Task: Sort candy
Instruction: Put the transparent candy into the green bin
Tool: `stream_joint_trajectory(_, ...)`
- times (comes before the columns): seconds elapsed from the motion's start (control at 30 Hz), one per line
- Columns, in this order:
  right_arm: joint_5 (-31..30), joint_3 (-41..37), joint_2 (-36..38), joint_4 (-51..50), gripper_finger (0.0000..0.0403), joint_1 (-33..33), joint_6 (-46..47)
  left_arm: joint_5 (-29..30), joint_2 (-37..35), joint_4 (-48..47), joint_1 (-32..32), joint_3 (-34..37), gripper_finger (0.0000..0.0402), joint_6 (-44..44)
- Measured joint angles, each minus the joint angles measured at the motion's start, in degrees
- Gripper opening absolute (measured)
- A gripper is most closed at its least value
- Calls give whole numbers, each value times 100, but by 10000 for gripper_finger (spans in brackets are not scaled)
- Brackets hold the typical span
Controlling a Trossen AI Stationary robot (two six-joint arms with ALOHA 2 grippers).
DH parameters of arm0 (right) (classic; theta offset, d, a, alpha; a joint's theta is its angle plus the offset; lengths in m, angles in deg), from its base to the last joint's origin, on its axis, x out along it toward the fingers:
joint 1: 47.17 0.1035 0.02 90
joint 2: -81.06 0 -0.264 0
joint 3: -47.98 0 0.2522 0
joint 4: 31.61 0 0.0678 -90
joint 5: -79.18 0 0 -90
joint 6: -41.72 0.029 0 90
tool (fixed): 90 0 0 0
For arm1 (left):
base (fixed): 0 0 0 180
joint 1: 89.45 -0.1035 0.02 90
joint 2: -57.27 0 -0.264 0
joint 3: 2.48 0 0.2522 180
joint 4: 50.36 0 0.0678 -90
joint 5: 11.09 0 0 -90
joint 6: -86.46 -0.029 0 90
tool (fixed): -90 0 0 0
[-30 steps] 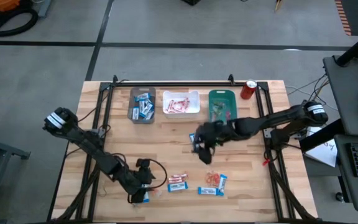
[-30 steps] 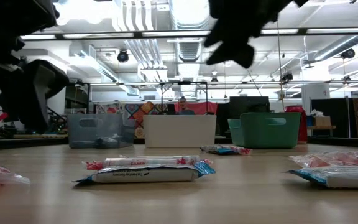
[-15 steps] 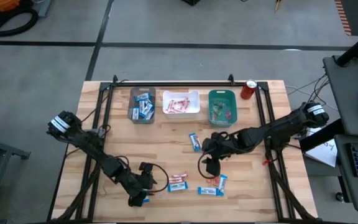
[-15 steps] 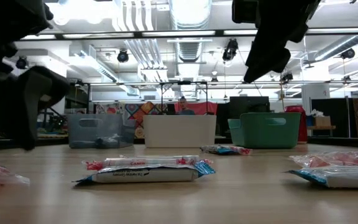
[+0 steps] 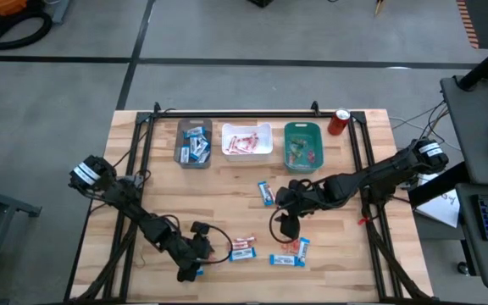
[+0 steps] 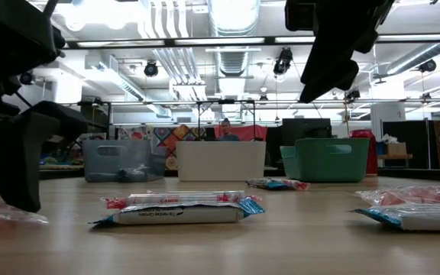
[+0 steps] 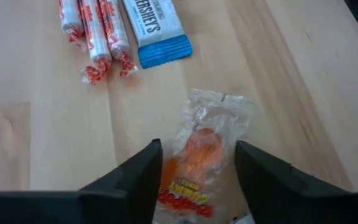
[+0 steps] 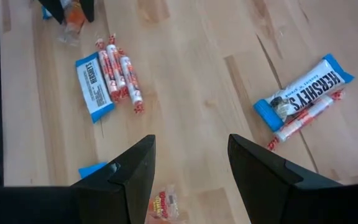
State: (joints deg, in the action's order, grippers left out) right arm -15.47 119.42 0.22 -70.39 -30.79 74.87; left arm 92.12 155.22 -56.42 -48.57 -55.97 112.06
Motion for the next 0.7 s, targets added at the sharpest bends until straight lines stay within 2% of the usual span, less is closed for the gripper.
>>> stream_joint_trajectory(0.2, -200, -1, 0, 4, 194, 0, -3, -17, -4, -28, -2, 0, 92, -137)
stream_joint_trajectory(0.37, -604, -1, -1, 24, 194, 0, -48, -46, -44, -53, 0, 0, 16, -333)
stream_joint_trajectory(0.43, -806, -4, -7, 69, 194, 0, -179, -50, -101, -133, 0, 0, 7, -409)
stream_joint_trajectory(0.53, -1041, -10, -11, 271, 194, 0, -598, -11, -300, -333, -15, 0, 14, -605)
stream_joint_trajectory(0.7, -1044, -10, -11, 1038, 194, 24, -1513, 500, -920, -665, -26, 0, 15, -965)
